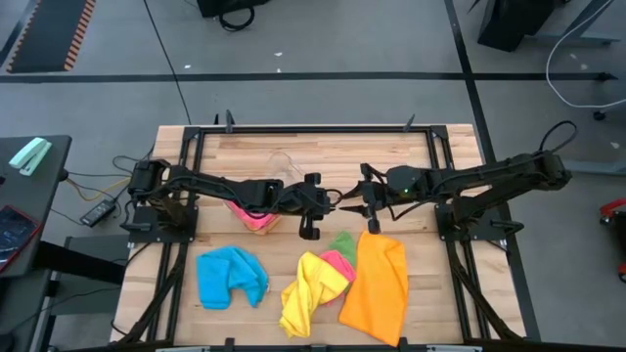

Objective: Fold microfiber towels
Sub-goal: Fold the orange microfiber towel

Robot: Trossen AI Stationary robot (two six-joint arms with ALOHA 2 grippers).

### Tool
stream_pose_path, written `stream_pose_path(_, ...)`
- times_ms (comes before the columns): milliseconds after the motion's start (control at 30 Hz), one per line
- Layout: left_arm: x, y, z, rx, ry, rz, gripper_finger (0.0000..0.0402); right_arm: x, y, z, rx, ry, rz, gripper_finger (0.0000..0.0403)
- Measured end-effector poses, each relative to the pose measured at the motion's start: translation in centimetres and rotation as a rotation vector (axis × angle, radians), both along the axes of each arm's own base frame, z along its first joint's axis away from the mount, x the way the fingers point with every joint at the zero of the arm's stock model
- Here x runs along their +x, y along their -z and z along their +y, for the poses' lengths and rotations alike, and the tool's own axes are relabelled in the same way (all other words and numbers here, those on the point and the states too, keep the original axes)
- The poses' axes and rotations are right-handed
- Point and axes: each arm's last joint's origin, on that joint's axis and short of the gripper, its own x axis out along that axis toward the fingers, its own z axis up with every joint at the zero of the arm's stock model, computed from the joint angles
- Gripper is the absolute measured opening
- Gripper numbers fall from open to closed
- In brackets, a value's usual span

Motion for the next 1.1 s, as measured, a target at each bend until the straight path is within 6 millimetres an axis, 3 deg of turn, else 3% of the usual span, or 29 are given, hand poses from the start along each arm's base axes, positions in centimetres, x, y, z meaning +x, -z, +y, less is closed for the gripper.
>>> stream_pose_path(200, -0.1, 0.1, 0.0, 0.0, 0.0, 0.015, 0.0017, -0.2, 0.2, 2.6, 0.024, 0.094, 0.158, 0.0131)
stream_pose_path(467, -0.3, 0.4, 0.0, 0.003, 0.0, 0.056, 0.0026, -2.8, 3.7, 5.3, 0.2, 0.233, 0.546, 0.0131)
stream_pose_path(733, -0.3, 0.4, 0.0, 0.004, 0.001, 0.057, 0.0024, -5.1, 6.5, 7.6, 0.158, 0.311, 0.741, 0.0132)
stream_pose_path(867, -0.3, 0.4, 0.2, 0.017, 0.006, 0.061, 0.0016, -5.7, 8.1, 8.0, 0.141, 0.333, 0.828, 0.0137)
stream_pose_path(1100, -0.3, 0.4, 0.2, 0.018, 0.007, 0.064, 0.0019, -6.3, 10.2, 7.5, 0.132, 0.426, 0.884, 0.0181)
